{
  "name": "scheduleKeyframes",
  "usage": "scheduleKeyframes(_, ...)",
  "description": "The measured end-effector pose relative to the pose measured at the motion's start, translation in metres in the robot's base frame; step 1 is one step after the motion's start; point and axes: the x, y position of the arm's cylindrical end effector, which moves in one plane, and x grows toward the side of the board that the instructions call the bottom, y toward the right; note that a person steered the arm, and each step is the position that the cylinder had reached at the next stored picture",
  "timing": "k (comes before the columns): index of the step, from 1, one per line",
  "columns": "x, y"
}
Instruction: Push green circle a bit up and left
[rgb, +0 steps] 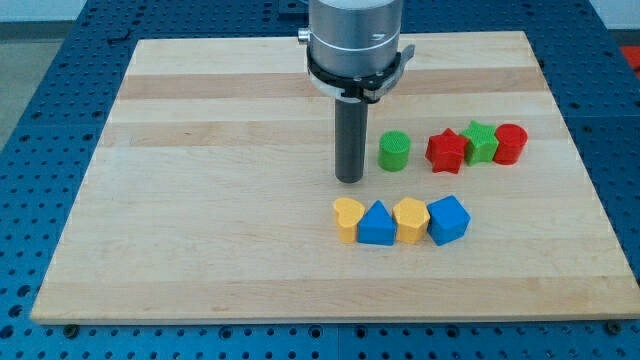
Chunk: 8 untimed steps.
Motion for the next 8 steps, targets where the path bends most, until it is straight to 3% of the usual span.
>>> scheduleKeyframes(8,0.005,0.093)
